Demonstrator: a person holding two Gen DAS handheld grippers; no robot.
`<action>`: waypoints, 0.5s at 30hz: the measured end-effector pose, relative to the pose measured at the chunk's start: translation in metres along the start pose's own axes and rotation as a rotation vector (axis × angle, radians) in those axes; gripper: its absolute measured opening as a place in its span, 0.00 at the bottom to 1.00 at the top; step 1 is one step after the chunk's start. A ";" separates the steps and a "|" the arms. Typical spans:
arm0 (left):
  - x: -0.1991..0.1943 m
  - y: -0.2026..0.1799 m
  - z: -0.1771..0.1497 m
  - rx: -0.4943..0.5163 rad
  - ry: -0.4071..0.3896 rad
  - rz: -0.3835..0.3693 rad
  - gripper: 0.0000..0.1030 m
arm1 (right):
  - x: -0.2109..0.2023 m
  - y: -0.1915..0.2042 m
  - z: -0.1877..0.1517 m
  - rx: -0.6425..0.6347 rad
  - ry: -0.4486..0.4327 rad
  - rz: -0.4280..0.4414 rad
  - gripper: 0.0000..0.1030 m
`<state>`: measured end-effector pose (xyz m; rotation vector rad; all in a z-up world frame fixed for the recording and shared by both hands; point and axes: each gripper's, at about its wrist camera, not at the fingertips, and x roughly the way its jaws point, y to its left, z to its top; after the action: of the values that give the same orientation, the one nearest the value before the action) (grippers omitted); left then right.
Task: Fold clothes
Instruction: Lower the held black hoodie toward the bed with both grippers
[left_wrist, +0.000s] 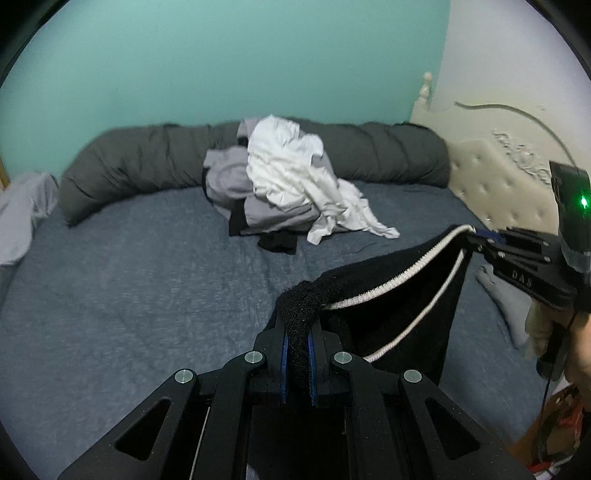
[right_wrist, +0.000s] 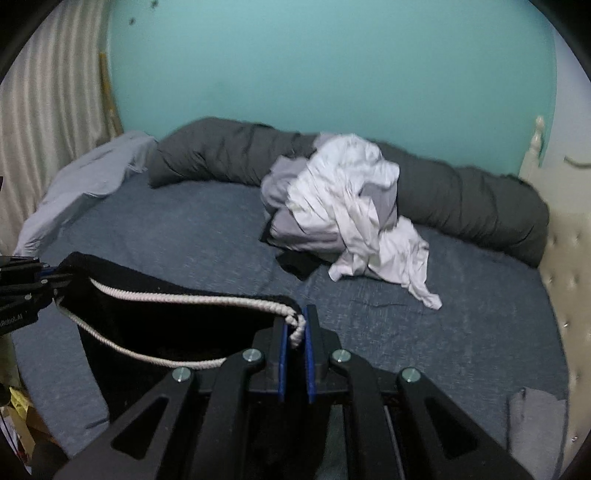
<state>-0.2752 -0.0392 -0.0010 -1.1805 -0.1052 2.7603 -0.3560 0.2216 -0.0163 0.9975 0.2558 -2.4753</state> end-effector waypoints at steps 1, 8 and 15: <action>0.017 0.003 0.004 -0.006 0.010 -0.006 0.08 | 0.016 -0.006 -0.001 0.010 0.012 -0.001 0.07; 0.145 0.026 0.027 -0.040 0.097 -0.035 0.08 | 0.121 -0.045 -0.002 0.075 0.088 -0.002 0.07; 0.249 0.052 0.013 -0.122 0.207 -0.074 0.08 | 0.217 -0.059 -0.030 0.106 0.185 0.012 0.07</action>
<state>-0.4597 -0.0520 -0.1761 -1.4538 -0.2927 2.5827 -0.5038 0.2089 -0.1882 1.2715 0.1780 -2.4085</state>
